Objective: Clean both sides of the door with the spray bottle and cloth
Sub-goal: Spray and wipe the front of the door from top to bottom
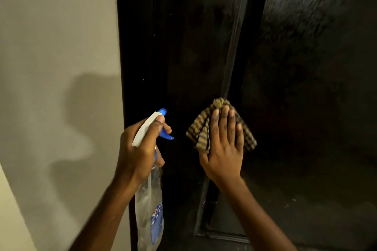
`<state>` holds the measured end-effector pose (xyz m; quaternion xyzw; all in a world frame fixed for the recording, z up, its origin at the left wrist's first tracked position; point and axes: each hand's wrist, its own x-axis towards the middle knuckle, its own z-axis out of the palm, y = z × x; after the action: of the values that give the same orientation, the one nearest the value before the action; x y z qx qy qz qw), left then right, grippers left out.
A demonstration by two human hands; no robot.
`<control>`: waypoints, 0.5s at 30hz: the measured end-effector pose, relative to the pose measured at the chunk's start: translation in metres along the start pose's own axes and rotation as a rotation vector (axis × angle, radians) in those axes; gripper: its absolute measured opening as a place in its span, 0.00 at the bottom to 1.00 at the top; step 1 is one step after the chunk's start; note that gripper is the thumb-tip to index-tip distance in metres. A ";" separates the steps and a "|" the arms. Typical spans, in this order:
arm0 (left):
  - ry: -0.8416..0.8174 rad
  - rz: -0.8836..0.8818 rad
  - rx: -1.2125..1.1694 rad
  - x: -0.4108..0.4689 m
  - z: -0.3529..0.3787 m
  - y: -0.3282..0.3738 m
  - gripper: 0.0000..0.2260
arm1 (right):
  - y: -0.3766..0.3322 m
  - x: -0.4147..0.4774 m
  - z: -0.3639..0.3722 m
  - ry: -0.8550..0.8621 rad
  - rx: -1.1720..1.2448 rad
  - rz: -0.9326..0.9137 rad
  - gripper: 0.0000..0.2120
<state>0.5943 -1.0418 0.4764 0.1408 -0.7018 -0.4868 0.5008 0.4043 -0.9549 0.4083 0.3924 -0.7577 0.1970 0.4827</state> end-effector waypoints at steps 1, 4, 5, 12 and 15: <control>0.001 -0.004 0.006 -0.002 0.001 -0.001 0.17 | -0.001 -0.022 0.009 -0.031 -0.007 -0.004 0.43; 0.002 -0.036 0.029 -0.008 0.003 -0.006 0.16 | 0.002 -0.081 0.027 -0.141 -0.026 -0.039 0.45; 0.001 -0.040 0.035 -0.009 0.003 -0.008 0.16 | 0.006 -0.094 0.029 -0.174 -0.025 -0.058 0.45; 0.023 -0.036 0.030 -0.024 0.004 -0.022 0.16 | 0.016 -0.071 0.007 -0.110 0.110 -0.079 0.39; 0.015 -0.050 0.050 -0.030 0.007 -0.032 0.14 | 0.018 -0.020 -0.016 -0.032 0.177 -0.023 0.34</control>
<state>0.5932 -1.0335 0.4333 0.1744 -0.7063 -0.4803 0.4899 0.4044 -0.9248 0.3992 0.4453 -0.7405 0.2512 0.4361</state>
